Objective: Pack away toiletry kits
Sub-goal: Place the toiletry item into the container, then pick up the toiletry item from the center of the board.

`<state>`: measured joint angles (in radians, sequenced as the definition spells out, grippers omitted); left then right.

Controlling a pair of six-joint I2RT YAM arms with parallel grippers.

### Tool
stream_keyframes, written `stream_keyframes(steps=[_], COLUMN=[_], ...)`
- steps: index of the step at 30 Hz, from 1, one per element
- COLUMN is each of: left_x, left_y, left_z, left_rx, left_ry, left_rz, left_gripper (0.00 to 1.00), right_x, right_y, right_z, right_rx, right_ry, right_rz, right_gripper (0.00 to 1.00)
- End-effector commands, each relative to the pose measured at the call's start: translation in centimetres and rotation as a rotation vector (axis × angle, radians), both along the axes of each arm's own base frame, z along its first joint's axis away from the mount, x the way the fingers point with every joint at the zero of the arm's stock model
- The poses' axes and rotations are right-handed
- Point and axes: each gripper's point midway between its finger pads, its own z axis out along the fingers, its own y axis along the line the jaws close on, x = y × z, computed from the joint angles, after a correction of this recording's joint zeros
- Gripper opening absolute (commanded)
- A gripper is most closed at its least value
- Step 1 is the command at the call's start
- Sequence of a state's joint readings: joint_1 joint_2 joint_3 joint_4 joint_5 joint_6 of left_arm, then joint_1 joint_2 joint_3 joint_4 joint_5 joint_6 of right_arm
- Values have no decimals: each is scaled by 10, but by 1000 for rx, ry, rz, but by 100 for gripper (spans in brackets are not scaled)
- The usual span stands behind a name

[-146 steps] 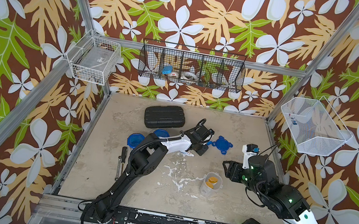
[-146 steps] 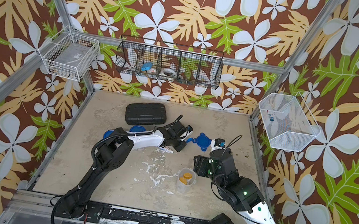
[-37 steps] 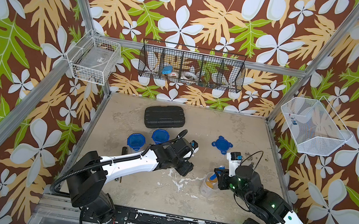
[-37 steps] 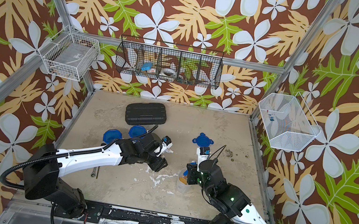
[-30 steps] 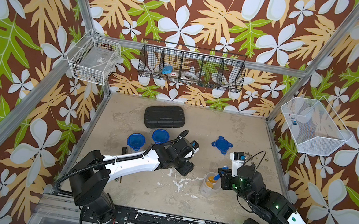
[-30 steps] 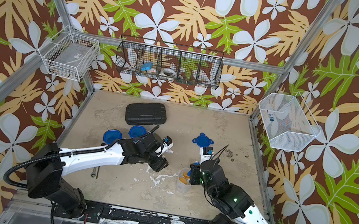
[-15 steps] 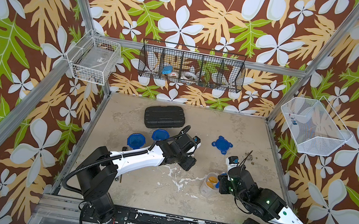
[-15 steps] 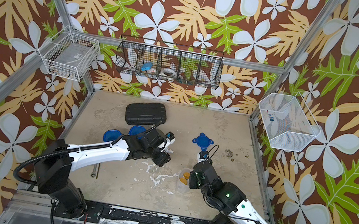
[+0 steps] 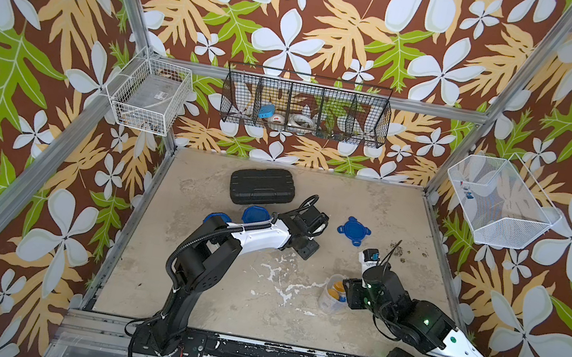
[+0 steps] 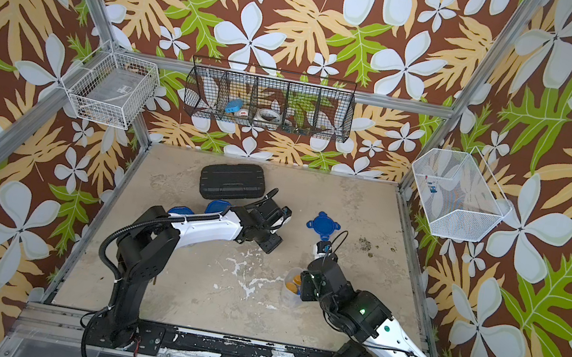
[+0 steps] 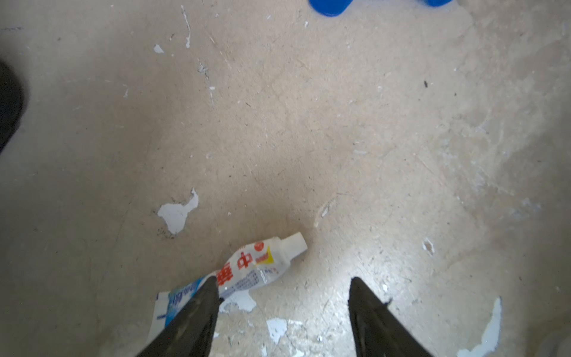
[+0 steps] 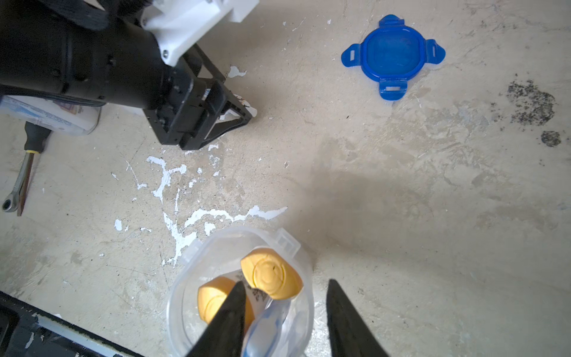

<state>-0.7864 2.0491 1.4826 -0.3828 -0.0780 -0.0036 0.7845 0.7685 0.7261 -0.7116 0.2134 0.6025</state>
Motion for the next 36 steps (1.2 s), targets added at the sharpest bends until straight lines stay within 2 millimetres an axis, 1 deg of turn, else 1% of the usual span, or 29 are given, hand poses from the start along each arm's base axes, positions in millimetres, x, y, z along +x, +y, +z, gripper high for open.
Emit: stream_keyframes(steps=[1,3,5,8,10,14,17,20,25,28,32,36], left_x=[8,9,7,-5,-14,-29,-30,-29,-31,-35,-43,-51], left_y=[3,5,7,6,9,19,31,39,51,55,61,71], left_z=[-13,-23,-26,-23,-26,-39,-44,-53,-60,-60,-59,-66], left_rx=[3,2,-12,-62,-73,-35,7,48,100,104,115,140], left_ry=[22,49,76,131,157,207,195,189,193,194,197,204], left_rz=[6,6,8,-7,-13,-18,11,31,56,54,61,69], left_gripper=[68,68,68,68,68,68,66,62,45,42,41,40], right_x=[-1,-1,0,2,4,7,9,10,10,10,11,14], right_y=[-3,-3,-2,-3,-2,-3,-3,-4,-4,-4,-5,-2], right_z=[7,11,14,18,21,23,29,35,41,45,44,46], right_rx=[9,18,23,20,22,6,5,9,30,52,44,41], right_ry=[-8,-14,-18,-28,-39,-49,-64,-76,-92,-111,-112,-115], right_rz=[-16,-16,-16,-22,-26,-33,-37,-43,-43,-45,-51,-45], right_gripper=[50,52,53,53,53,54,54,54,54,55,55,55])
